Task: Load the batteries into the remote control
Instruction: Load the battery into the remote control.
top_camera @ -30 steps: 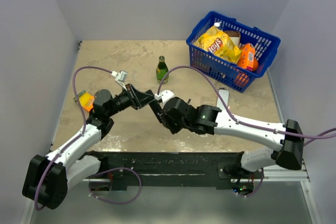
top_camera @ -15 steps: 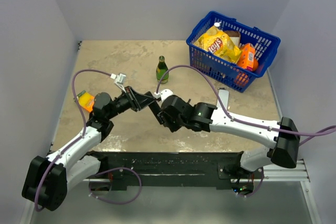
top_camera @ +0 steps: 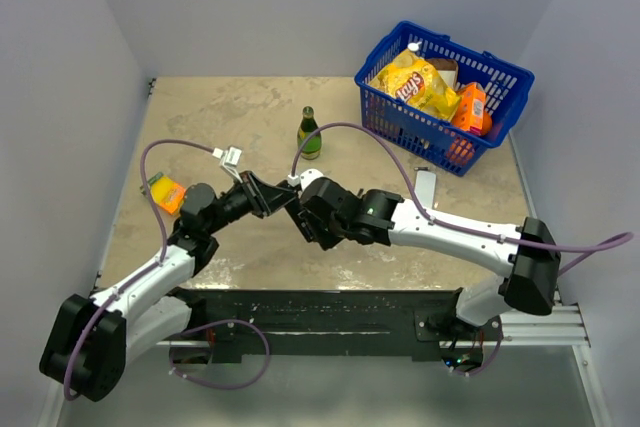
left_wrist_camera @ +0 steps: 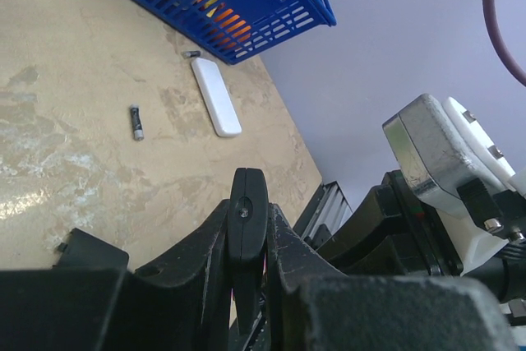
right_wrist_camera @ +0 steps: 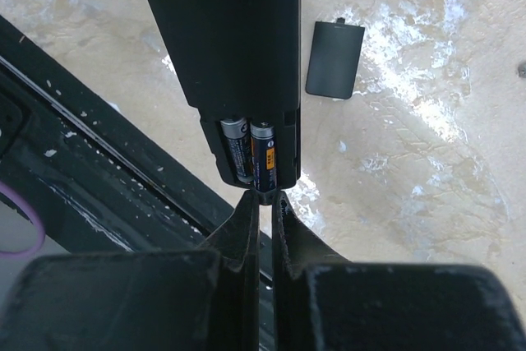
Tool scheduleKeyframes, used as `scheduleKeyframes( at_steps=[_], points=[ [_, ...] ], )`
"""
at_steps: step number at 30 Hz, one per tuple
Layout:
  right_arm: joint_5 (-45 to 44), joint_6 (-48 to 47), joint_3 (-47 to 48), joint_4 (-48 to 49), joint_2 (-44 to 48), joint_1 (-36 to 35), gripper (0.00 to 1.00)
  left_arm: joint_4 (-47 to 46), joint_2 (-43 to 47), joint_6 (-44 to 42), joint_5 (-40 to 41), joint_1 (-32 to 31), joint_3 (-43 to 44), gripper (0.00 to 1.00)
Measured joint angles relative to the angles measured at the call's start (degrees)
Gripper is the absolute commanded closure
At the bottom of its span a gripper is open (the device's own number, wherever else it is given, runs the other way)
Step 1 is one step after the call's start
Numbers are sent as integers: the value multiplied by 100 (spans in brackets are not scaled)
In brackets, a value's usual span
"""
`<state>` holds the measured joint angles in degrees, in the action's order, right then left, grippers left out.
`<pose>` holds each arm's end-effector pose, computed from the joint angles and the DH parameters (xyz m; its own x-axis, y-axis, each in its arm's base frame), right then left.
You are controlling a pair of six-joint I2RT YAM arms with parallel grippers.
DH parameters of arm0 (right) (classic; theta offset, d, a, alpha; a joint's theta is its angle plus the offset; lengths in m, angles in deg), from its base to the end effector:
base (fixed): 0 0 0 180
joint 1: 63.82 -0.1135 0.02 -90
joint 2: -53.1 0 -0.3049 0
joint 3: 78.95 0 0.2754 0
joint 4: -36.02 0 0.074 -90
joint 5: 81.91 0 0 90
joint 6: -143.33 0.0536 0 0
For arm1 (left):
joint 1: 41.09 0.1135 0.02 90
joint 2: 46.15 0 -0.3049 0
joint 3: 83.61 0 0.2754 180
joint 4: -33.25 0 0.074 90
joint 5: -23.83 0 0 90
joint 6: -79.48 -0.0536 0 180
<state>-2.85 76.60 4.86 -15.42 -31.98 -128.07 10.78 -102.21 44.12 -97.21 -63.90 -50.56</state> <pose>0.1594 0.3071 0.3104 -0.6472 -0.4489 -0.6162 -0.6300 0.7701 0.1006 0.1950 -0.1120 0.2577 -0.6635 -0.4790 -0.5747 0.4602 0.3444 -0.8183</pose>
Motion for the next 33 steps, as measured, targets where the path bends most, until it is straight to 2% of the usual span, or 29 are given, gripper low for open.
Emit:
scheduleKeyframes(
  at_steps=[8,13,26,33],
  points=[
    [26,-31,37,-116,-28,46,100,-415,-46,557,302,-15,-343,100],
    [63,-44,85,-188,-133,59,97,-564,-122,839,448,-15,-501,100],
    [61,-94,96,-258,-157,92,75,-927,-382,1351,573,-15,-686,100],
    [28,-96,96,-260,-155,109,73,-1014,-450,1386,564,-22,-691,100]
  ],
)
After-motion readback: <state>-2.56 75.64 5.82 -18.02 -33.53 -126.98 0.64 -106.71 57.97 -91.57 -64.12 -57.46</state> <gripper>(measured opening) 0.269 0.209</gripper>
